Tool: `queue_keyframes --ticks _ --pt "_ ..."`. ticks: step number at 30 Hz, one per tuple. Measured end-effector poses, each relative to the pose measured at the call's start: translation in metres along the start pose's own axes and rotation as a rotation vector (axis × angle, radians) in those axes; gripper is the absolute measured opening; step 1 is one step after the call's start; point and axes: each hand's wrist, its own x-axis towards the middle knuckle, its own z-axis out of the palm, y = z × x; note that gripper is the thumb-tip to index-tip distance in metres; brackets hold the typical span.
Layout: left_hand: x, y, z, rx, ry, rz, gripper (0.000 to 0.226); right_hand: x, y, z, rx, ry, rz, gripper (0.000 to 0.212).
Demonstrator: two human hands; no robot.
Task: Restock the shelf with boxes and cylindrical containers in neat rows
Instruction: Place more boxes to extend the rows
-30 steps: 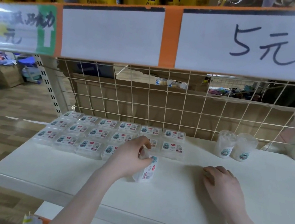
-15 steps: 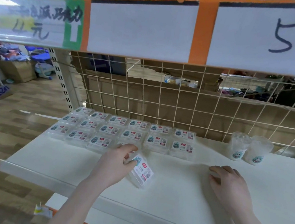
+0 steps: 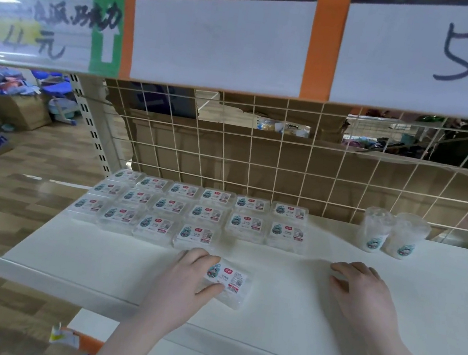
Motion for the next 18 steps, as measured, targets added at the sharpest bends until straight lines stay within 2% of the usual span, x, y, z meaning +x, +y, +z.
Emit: queue_keyframes --ticks 2,5,7,18 --pt "0.000 0.001 0.002 0.041 0.019 0.085 0.069 -0.001 0.000 0.002 0.020 0.025 -0.007 0.020" --pt "-0.001 0.007 0.012 0.040 0.141 0.226 0.047 -0.002 0.002 0.004 0.033 0.049 -0.017 0.021" --pt "-0.002 0.015 0.021 0.037 0.163 0.259 0.044 -0.002 0.002 0.005 0.043 0.065 -0.016 0.021" --pt "0.019 0.034 0.042 0.141 0.128 0.125 0.044 -0.003 0.003 0.009 0.037 0.126 -0.068 0.023"
